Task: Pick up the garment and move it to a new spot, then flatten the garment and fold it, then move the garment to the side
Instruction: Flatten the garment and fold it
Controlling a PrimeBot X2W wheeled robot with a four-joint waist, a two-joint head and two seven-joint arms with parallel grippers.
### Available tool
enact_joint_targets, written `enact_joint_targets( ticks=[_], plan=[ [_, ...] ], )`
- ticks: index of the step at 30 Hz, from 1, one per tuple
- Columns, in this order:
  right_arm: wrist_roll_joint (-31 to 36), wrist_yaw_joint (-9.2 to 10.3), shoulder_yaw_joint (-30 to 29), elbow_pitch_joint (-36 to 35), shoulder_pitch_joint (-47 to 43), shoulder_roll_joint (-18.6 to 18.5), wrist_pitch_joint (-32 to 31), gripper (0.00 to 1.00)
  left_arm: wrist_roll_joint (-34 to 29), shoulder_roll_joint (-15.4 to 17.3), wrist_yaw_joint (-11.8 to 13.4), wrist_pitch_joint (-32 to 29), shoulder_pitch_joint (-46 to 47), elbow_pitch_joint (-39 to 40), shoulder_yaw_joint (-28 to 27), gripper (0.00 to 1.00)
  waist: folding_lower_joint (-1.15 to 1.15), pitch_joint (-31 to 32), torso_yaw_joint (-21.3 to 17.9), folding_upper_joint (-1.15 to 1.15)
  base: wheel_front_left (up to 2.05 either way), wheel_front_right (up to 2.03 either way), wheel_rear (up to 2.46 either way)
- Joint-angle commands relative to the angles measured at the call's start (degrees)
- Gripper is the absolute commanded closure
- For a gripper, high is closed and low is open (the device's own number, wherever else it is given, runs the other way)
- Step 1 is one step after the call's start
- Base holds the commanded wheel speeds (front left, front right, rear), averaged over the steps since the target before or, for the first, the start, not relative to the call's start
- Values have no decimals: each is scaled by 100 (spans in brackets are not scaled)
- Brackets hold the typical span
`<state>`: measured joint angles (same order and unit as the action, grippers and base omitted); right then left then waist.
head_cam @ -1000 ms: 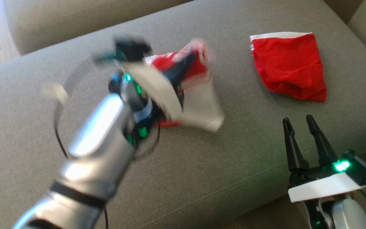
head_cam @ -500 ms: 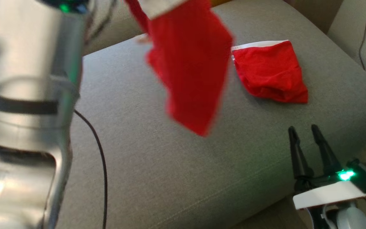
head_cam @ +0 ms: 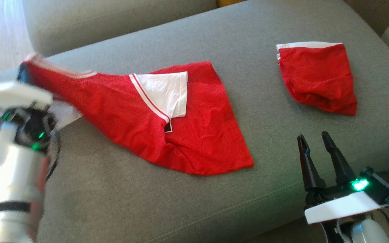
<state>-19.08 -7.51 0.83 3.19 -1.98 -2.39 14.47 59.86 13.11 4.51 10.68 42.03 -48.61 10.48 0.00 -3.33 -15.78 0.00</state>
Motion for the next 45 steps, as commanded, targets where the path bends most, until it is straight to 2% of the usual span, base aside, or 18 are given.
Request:
enact_joint_targets(
  ticks=[1, 7, 8, 9, 10, 16, 17, 24, 27, 31, 37, 38, 39, 40, 41, 42, 43, 45],
  plan=[
    [76, 2, 166, -191, 157, -49, 52, 0, -10, 364, -98, 127, 296, 184, -223, 100, 0, -84, 56, 0, 0, 0, 0],
    [182, 2, 209, -89, 130, -49, 52, 0, -131, 748, -482, 389, -309, -34, -494, 100, 0, -236, 239, 0, 0, 0, 0],
    [199, 2, 236, -46, 124, -49, 52, 0, -209, 796, -501, 404, -370, -53, -506, 82, 0, -251, 281, 0, 0, 0, 0],
    [217, 2, 269, 5, 118, -49, 52, 0, -288, 827, -512, 414, -419, -62, -514, 53, 0, -264, 323, 0, 0, 0, 0],
    [228, 2, 298, 57, 118, -49, 52, 0, -403, 849, -515, 421, -466, -51, -491, 0, 0, -273, 363, 0, 0, 0, 0],
    [289, 2, 454, 497, 153, -49, 52, 0, -1476, 897, -367, 429, -904, 792, -591, 0, 0, -301, 558, 0, 0, 0, 0],
    [286, 2, 454, 700, 180, -49, 52, 0, -1974, 814, -232, 430, -1190, 1362, -639, 0, 0, -319, 624, 0, 0, 0, 0],
    [336, 2, 348, 1608, 392, -49, 52, 0, -3449, 287, 99, 430, -2442, 3519, -741, 0, 0, -397, 806, 0, 0, 0, 0],
    [138, 2, 283, 2095, 617, -49, 52, 0, -3947, 26, 123, 431, -2967, 4277, -678, 0, 0, -438, 919, 0, 0, 0, 0],
    [326, 2, 294, 2624, 1002, -49, 52, 0, -4492, -302, 88, 431, -3537, 4907, -487, 0, 0, -470, 1093, 0, 0, 0, 0],
    [563, 2, 219, 3173, 1323, -49, 52, 0, -4860, -607, -54, 431, -3936, 5056, -229, 0, 0, -487, 1351, 0, 0, 0, 0],
    [601, 2, 208, 3292, 1368, -49, 52, 9, -4899, -651, -80, 431, -3970, 5051, -200, 0, 0, -494, 1400, 0, 0, 0, 0],
    [639, 2, 194, 3436, 1404, -49, 52, 40, -4939, -684, -104, 431, -3993, 5035, -175, 0, 0, -498, 1445, 0, 0, 0, 0],
    [671, 2, 165, 3579, 1439, -49, 52, 64, -4974, -711, -128, 431, -4004, 5023, -159, 0, 0, -505, 1483, 0, 0, 0, 0],
    [702, 2, 116, 3710, 1473, -49, 52, 75, -5007, -733, -148, 431, -4008, 5014, -152, 0, 0, -510, 1515, 0, 0, 0, 0],
    [747, 2, 64, 3835, 1500, -49, 52, 92, -5048, -748, -160, 431, -4009, 5009, -150, 0, 0, -515, 1538, 0, 0, 0, 0],
    [791, 2, 3, 3948, 1526, -49, 52, 100, -5088, -757, -173, 431, -4008, 5002, -150, 0, 0, -525, 1552, 0, 0, 0, 0],
    [886, 2, -112, 4084, 1579, -49, 52, 100, -5165, -759, -224, 431, -3959, 4953, -136, 0, 0, -570, 1557, 0, 0, 0, 0]
  ],
)
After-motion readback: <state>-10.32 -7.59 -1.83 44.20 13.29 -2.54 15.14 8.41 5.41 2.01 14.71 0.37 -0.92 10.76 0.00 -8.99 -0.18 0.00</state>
